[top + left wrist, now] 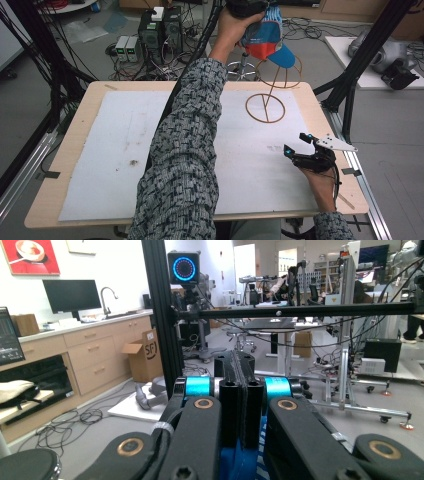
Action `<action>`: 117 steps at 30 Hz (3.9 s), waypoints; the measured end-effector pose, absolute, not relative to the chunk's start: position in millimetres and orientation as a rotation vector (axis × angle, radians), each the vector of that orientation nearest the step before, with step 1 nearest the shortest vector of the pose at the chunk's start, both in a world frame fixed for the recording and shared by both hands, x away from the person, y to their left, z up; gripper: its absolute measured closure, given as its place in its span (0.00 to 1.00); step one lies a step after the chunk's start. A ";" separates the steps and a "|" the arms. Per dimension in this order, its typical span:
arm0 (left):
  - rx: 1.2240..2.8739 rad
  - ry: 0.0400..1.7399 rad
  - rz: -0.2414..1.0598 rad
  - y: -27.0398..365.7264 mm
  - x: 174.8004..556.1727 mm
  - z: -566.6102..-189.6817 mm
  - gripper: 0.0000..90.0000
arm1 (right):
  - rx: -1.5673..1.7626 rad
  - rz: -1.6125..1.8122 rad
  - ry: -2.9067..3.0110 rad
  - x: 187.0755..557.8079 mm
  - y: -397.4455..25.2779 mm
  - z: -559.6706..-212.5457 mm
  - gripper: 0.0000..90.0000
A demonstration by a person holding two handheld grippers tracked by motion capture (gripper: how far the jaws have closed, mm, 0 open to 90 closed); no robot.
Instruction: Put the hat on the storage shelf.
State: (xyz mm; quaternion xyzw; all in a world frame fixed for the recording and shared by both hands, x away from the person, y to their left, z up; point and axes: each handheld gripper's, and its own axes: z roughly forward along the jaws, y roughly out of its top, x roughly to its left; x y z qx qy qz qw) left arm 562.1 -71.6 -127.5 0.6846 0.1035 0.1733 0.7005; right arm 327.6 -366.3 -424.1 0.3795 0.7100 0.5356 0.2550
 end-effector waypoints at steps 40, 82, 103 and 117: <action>1.797 0.261 0.316 -106.3 584.7 -182.4 0.99 | 1.039 1.453 1.952 329.5 -366.1 -425.6 0.17; 1.871 0.308 0.280 -124.6 603.8 -219.2 0.99 | 1.034 1.444 1.966 331.4 -365.0 -427.0 0.17; 1.900 0.306 0.255 -129.3 606.0 -227.6 0.98 | 1.027 1.444 1.964 331.9 -365.1 -427.1 0.18; 1.907 0.306 0.222 -120.2 607.6 -223.5 0.82 | 1.029 1.443 1.967 332.0 -364.7 -427.0 0.18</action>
